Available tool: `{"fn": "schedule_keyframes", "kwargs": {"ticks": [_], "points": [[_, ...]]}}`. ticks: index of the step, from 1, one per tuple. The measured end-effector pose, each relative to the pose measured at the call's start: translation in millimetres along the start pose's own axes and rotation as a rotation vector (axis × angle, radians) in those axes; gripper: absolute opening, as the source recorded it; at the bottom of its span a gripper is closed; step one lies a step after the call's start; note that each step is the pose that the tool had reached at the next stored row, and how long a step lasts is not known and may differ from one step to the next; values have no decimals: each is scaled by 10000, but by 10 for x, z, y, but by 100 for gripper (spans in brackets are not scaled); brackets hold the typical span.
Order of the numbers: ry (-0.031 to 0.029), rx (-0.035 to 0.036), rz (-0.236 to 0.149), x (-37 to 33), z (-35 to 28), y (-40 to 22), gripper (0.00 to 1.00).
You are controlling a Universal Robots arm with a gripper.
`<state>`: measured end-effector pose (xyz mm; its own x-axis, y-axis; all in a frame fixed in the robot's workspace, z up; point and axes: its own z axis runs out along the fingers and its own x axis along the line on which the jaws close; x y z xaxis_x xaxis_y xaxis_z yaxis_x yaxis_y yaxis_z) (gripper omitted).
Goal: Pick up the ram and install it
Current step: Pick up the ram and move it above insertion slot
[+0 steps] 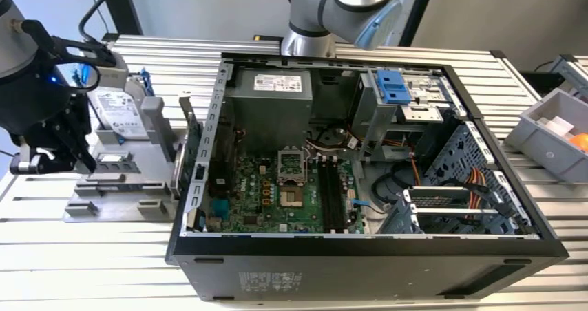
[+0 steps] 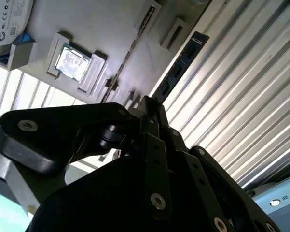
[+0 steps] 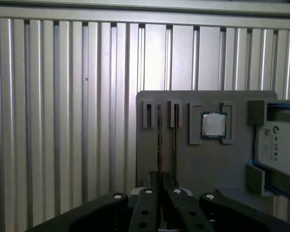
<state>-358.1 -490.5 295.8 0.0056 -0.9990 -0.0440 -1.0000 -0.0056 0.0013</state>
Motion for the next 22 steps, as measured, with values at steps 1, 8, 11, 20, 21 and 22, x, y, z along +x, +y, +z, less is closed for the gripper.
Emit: {"fn": "schedule_keyframes", "kwargs": {"ticks": [1, 8, 11, 20, 21, 22], "points": [[0, 0, 1, -1, -18, 0, 0], [0, 0, 8, -7, -151, 1, 0], [0, 0, 9, -10, -220, 1, 0], [0, 0, 9, -18, -407, 1, 0], [0, -1, 9, -19, -428, 1, 0], [1, 0, 9, -20, -450, 1, 0]]}}
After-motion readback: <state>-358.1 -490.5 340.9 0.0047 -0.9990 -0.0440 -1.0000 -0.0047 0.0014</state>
